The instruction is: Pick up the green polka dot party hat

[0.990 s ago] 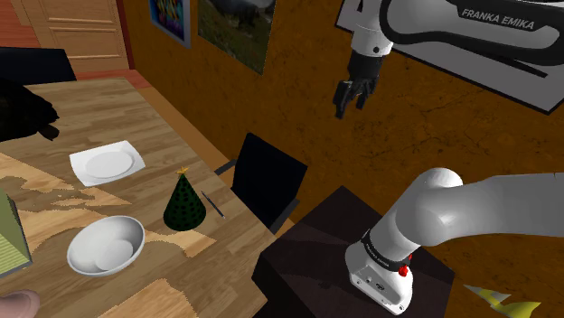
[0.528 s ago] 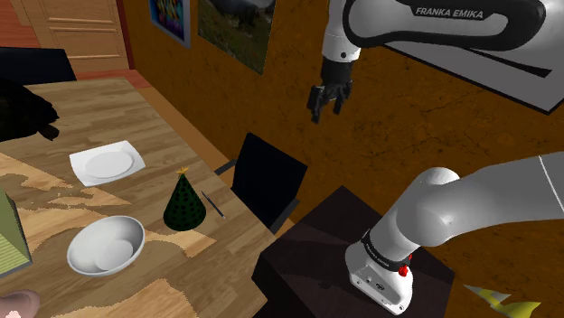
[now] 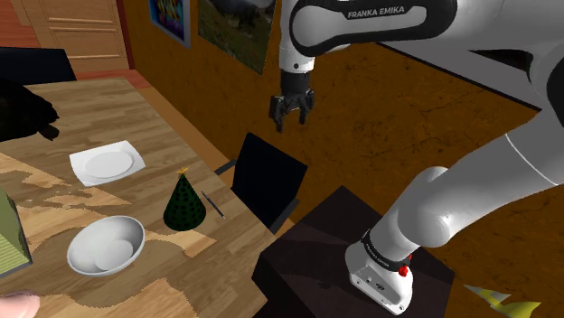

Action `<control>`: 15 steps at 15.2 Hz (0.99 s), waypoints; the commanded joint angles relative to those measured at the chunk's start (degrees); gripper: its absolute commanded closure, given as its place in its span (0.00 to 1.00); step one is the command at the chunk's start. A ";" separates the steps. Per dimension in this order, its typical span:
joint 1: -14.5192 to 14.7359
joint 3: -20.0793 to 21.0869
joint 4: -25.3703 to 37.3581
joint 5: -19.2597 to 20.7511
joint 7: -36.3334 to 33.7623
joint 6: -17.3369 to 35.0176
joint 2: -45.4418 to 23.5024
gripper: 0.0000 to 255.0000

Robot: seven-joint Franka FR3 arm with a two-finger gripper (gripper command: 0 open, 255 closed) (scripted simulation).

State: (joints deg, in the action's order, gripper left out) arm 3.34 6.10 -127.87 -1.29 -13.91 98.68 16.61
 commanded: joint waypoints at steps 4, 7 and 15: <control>1.20 1.57 6.91 -2.29 -2.30 2.30 -11.60 0.00; 1.96 2.40 11.75 -3.41 -3.58 2.93 -18.44 0.00; 4.33 4.18 27.93 -5.67 -6.78 2.15 -37.14 0.00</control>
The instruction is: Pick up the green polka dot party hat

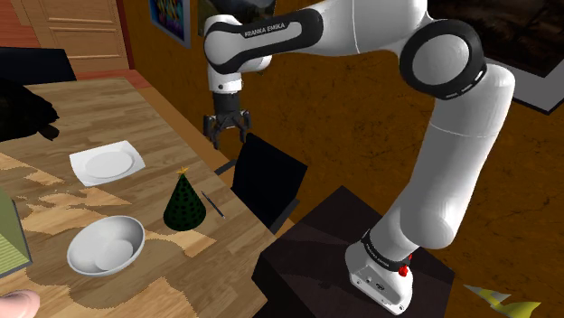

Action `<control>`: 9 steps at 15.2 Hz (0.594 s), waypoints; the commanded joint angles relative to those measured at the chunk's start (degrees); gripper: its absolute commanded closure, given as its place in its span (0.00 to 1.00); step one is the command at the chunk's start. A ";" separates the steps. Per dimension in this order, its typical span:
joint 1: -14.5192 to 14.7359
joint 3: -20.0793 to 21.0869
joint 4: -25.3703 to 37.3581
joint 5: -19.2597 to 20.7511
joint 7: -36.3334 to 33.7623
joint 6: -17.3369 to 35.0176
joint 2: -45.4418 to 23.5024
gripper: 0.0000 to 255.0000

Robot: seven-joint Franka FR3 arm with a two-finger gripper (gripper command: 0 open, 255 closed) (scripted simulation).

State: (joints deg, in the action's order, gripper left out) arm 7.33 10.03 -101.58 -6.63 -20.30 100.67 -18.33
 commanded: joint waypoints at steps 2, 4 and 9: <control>1.05 0.60 6.59 -0.76 -1.17 -0.67 -7.07 0.00; 1.81 0.94 12.03 -1.15 -1.96 -1.80 -12.11 0.00; 4.09 1.70 28.78 -1.93 -4.09 -6.42 -25.93 0.00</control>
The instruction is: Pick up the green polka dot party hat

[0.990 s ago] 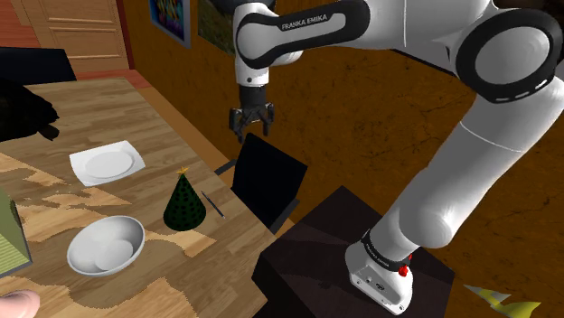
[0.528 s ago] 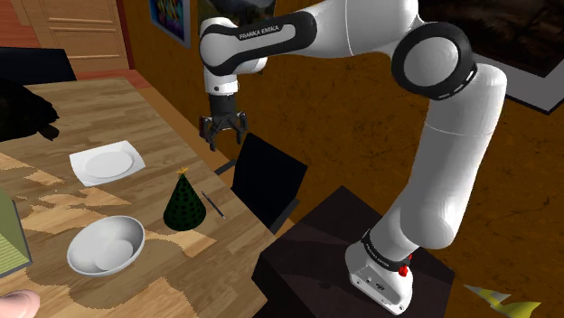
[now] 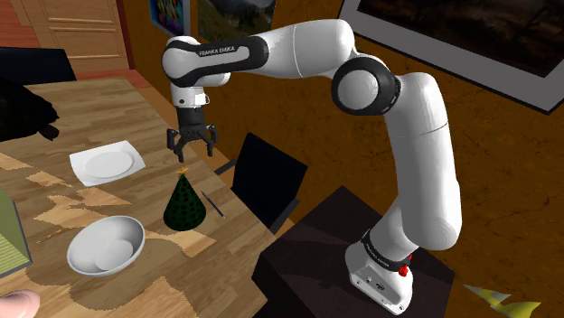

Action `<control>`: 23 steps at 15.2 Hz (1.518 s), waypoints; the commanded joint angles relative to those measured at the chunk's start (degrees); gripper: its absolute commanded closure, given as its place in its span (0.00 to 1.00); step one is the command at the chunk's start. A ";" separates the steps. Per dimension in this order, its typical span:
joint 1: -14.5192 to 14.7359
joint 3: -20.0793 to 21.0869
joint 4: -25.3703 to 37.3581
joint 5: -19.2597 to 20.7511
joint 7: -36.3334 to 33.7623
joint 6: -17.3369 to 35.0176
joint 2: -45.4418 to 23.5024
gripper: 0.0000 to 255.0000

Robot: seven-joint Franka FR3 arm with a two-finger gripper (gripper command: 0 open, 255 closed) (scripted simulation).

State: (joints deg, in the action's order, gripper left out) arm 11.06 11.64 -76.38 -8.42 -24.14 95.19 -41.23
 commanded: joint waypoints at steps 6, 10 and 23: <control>2.38 0.50 18.43 -0.39 -1.67 -5.19 -14.59 0.00; 2.48 0.35 17.99 -0.25 -1.18 -3.33 -16.07 0.00; 2.53 0.28 17.92 -0.20 -0.99 -2.64 -16.71 1.00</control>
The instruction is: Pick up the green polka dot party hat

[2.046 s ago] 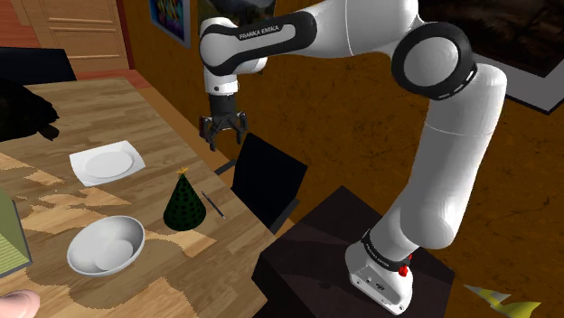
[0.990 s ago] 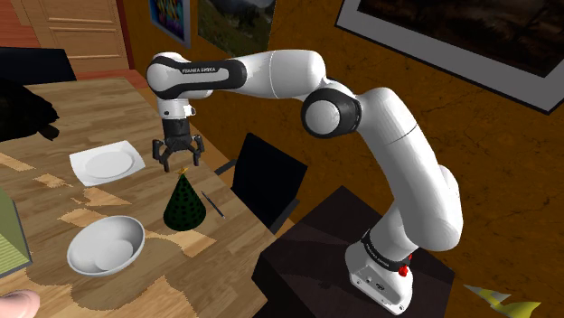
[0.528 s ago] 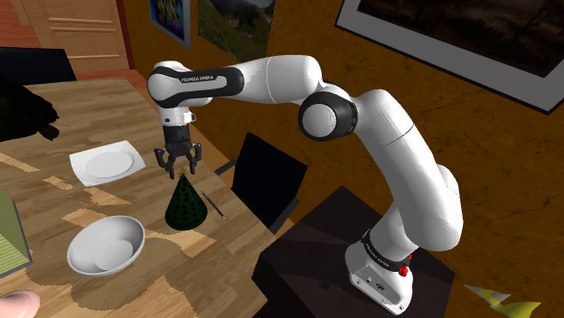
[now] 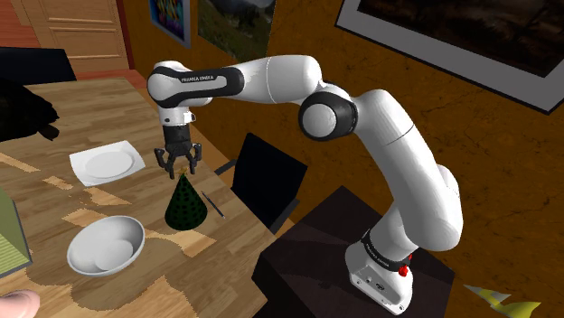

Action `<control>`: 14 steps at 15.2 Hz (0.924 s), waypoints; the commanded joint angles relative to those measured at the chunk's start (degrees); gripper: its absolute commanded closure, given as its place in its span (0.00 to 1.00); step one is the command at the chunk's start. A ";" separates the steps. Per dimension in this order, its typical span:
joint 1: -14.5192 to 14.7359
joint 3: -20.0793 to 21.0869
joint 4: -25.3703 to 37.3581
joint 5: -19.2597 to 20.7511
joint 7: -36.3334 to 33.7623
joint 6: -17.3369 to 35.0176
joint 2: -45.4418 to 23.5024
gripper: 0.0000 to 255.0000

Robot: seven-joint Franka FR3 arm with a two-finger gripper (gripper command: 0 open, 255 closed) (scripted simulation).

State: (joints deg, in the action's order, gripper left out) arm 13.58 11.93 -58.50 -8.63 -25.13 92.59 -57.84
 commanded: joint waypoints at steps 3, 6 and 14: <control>-0.08 0.11 0.18 -0.09 -0.35 -1.35 1.11 1.00; -0.15 0.23 0.63 -0.18 -0.72 -2.79 2.16 1.00; -0.26 0.54 2.81 -0.42 -1.83 -7.05 4.39 1.00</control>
State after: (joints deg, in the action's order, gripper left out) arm 13.31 12.41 -55.81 -8.99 -26.80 85.94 -53.84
